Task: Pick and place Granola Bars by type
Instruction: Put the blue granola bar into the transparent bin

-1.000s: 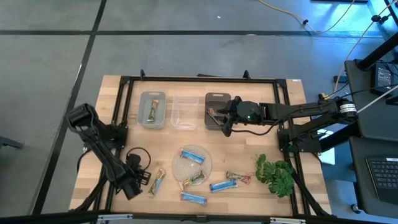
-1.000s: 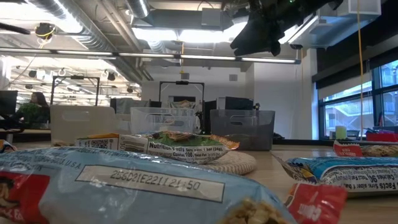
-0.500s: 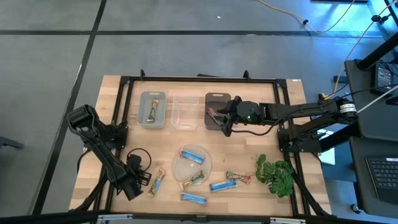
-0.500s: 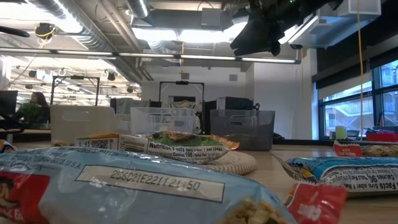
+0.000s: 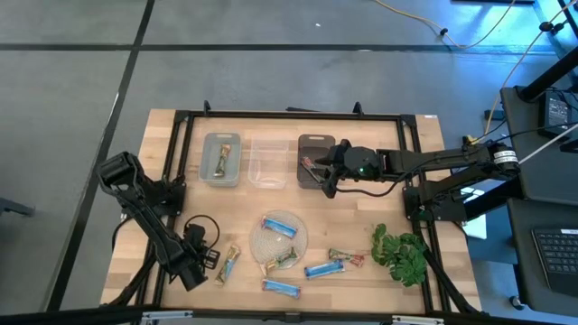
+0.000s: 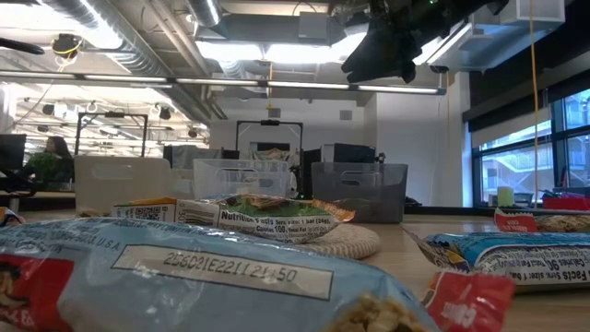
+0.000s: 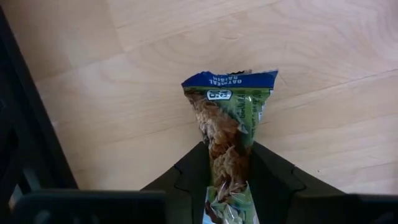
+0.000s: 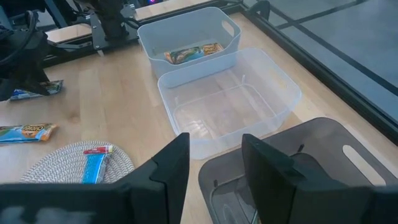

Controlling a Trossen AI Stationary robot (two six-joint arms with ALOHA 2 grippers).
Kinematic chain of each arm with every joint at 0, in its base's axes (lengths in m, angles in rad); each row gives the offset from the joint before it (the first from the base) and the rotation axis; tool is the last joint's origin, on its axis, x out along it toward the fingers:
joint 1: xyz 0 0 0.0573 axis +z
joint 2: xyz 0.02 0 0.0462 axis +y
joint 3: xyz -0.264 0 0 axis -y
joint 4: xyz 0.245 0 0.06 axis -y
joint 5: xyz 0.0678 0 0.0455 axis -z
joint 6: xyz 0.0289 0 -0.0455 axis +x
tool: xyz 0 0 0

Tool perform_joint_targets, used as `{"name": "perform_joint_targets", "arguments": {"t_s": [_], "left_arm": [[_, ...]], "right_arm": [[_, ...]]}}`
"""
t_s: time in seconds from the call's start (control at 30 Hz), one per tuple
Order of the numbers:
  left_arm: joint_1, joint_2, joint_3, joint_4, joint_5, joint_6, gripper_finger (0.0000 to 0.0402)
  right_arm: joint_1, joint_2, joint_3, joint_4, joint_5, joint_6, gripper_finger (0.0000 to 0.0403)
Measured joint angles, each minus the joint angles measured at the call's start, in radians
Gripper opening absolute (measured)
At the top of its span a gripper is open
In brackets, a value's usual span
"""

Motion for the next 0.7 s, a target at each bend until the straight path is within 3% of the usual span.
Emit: {"name": "perform_joint_targets", "arguments": {"t_s": [0.23, 0.37, 0.53, 0.7], "left_arm": [[0.001, -0.025, 0.0, 0.0, -0.015, -0.001, 0.0093], [0.002, -0.065, 0.0, -0.001, -0.091, -0.002, 0.0093], [0.014, -0.136, 0.0, -0.002, -0.265, 0.004, 0.0093], [0.066, -0.23, 0.0, -0.005, -0.558, 0.093, 0.0093]], "right_arm": [[0.0, 0.0, 0.0, 0.0, 0.0, 0.0, 0.015], [0.0, 0.0, 0.0, 0.0, 0.0, 0.0, 0.015], [0.0, 0.0, 0.0, 0.0, 0.0, 0.0, 0.015], [0.0, 0.0, 0.0, 0.005, 0.0, 0.0, 0.015]]}}
